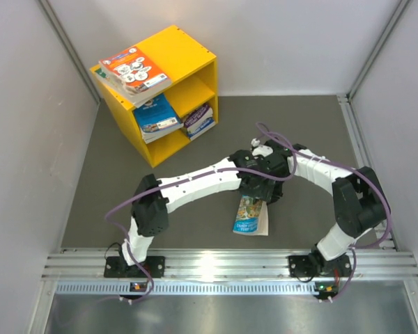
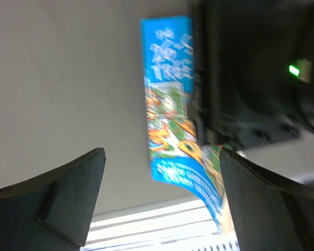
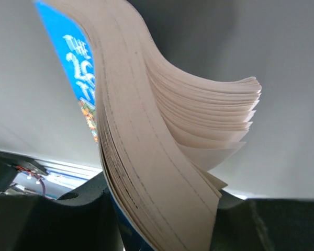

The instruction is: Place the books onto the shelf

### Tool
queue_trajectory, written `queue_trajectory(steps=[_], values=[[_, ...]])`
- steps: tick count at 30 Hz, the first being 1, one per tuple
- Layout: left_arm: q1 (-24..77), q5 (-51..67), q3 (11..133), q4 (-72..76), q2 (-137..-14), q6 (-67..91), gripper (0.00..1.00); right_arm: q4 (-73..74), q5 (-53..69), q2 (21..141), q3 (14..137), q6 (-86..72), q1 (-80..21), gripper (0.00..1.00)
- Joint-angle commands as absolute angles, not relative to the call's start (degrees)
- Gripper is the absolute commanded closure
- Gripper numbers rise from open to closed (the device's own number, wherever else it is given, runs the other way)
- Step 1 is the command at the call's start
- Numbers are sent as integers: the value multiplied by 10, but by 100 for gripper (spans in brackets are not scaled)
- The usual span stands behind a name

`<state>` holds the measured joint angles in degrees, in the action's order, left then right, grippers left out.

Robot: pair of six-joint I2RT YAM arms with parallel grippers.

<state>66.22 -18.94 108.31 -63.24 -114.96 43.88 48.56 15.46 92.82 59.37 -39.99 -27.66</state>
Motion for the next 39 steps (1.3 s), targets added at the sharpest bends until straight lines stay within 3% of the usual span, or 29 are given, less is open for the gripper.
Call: queue_trajectory(steps=[1,6,12,23,31,39], values=[[761,-190,1142,-646,-1208,354,5,512,164,946,653,-381,-296,100],[797,-229,1177,-674,-1240,368,7,526,200,950,676,-374,-291,100],[817,-246,1155,-642,-1176,421,8,526,214,962,676,-351,-251,100],[817,-309,981,-524,-1031,462,8,523,242,978,671,-329,-206,100],[818,-292,1092,-582,-1158,404,8,537,263,980,705,-337,-206,100],[805,-315,1117,-627,-1225,401,8,554,277,954,708,-342,-206,100]])
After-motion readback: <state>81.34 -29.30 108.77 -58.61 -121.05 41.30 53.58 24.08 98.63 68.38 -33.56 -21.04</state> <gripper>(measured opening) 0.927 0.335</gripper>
